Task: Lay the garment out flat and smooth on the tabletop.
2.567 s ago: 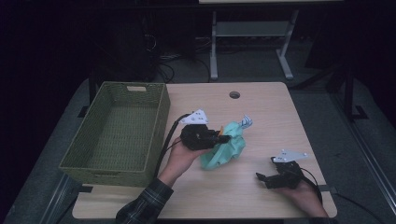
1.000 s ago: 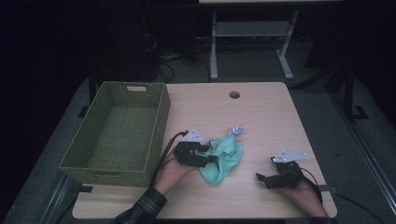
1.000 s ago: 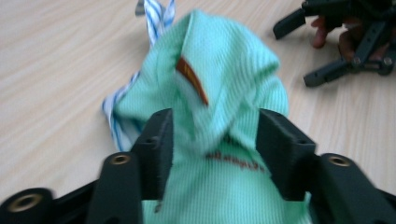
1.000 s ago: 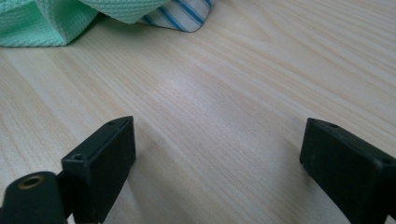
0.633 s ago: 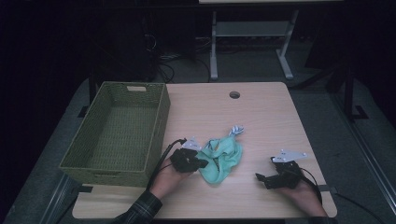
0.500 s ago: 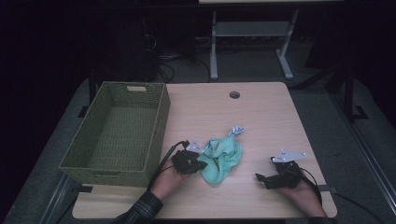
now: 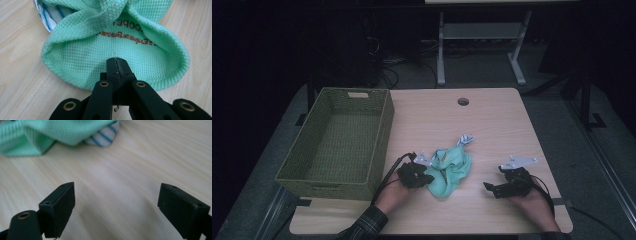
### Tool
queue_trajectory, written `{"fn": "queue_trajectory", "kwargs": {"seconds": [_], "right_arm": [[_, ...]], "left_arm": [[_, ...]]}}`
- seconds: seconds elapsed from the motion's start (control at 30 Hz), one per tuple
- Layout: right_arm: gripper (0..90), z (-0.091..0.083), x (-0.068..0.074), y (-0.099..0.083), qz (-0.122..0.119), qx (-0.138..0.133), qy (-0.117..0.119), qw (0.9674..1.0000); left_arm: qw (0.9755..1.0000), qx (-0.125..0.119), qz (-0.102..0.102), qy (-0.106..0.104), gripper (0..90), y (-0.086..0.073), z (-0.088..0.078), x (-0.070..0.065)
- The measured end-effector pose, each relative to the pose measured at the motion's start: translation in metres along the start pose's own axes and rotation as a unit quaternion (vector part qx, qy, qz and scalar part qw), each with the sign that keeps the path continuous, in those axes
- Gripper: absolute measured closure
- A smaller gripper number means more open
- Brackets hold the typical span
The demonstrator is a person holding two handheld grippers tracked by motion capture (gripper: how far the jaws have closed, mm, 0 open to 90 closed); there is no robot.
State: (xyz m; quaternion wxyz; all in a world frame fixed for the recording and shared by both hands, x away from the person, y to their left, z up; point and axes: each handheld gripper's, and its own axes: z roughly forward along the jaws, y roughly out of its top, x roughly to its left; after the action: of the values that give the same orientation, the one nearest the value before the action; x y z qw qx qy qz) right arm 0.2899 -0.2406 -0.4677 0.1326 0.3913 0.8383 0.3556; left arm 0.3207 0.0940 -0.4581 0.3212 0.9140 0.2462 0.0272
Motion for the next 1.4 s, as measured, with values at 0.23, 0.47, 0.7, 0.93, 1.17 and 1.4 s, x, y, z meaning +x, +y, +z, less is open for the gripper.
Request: {"fn": "queue_trajectory", "kwargs": {"seconds": [0.23,0.47,0.7,0.93,1.17,1.4], "right_arm": [[26.5,0.005,-0.003,0.018,0.004,-0.001,0.013,0.9999],[42.2,0.011,-0.012,0.038,0.007,-0.022,0.035,0.9991],[57.0,0.020,-0.019,0.056,0.012,-0.030,0.051,0.9982],[62.6,0.030,-0.025,0.070,0.031,-0.036,0.073,0.9962],[63.5,0.044,-0.027,0.077,0.037,-0.040,0.086,0.9949],[63.4,0.063,-0.020,0.077,0.027,-0.010,0.096,0.9950]], "left_arm": [[1.0000,-0.002,-0.009,0.000,89.5,0.000,0.000,0.000],[1.0000,0.006,-0.005,0.005,89.6,0.002,0.000,-0.001],[0.9999,0.009,-0.005,0.008,89.6,0.003,0.000,-0.002],[0.9999,0.008,-0.010,0.007,89.6,0.003,0.001,-0.002],[0.9999,0.008,-0.014,0.001,89.6,0.003,0.001,0.000],[0.9998,0.007,-0.017,0.000,89.6,0.003,0.001,0.000]]}}
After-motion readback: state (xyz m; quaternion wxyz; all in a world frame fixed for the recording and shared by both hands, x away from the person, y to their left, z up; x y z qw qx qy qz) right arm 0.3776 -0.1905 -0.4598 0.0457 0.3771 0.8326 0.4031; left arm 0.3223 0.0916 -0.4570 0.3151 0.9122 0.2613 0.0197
